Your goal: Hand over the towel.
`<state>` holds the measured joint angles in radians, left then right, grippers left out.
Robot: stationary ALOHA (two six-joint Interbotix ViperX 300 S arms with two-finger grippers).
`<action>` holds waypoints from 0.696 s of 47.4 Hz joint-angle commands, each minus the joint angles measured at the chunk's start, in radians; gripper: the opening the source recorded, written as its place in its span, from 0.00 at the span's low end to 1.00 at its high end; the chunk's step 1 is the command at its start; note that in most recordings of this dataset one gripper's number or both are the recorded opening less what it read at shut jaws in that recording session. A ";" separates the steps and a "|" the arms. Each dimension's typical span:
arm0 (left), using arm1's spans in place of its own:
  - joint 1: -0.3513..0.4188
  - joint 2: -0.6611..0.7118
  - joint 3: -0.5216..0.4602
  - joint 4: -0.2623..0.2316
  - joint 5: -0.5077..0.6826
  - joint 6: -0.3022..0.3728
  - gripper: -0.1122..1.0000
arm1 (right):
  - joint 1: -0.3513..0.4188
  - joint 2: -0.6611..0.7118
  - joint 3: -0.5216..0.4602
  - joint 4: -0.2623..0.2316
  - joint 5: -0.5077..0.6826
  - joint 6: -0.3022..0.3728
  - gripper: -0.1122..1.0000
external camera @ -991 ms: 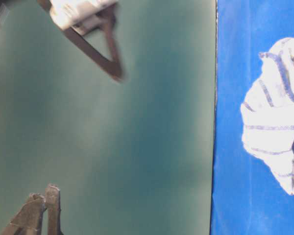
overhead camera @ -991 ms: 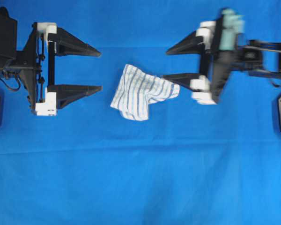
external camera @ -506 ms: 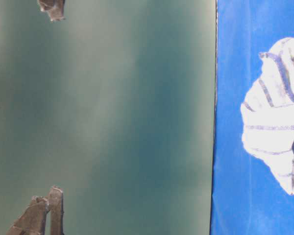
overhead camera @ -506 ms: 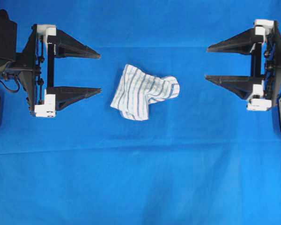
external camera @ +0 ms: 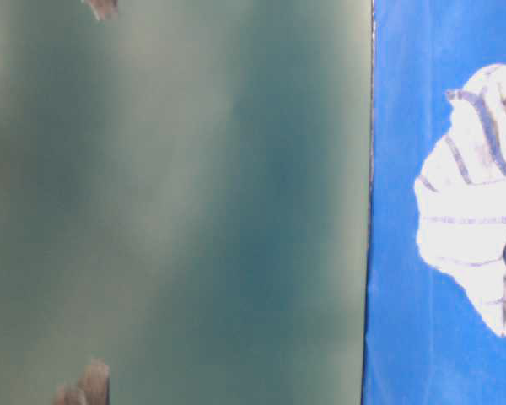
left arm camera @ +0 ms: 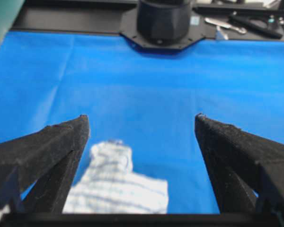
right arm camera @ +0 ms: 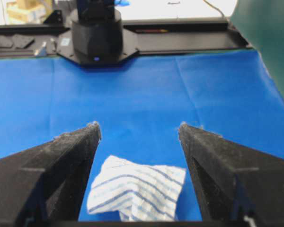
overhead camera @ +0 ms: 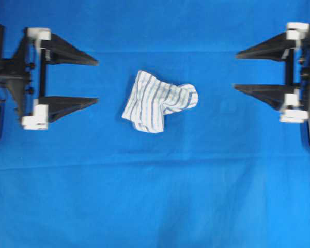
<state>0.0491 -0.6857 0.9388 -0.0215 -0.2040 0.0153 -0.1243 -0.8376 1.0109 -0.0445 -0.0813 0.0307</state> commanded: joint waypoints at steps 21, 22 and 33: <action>0.000 -0.604 0.284 0.003 0.236 0.002 0.90 | 0.002 -0.480 0.212 0.011 0.218 0.003 0.74; 0.000 -0.624 0.299 0.003 0.242 0.002 0.90 | 0.002 -0.491 0.222 0.011 0.221 0.003 0.74; 0.003 -0.738 0.405 0.002 0.293 0.000 0.90 | 0.002 -0.548 0.331 0.015 0.176 0.005 0.74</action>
<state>0.0491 -1.4128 1.3330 -0.0199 0.0905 0.0153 -0.1243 -1.3883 1.3361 -0.0337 0.1273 0.0322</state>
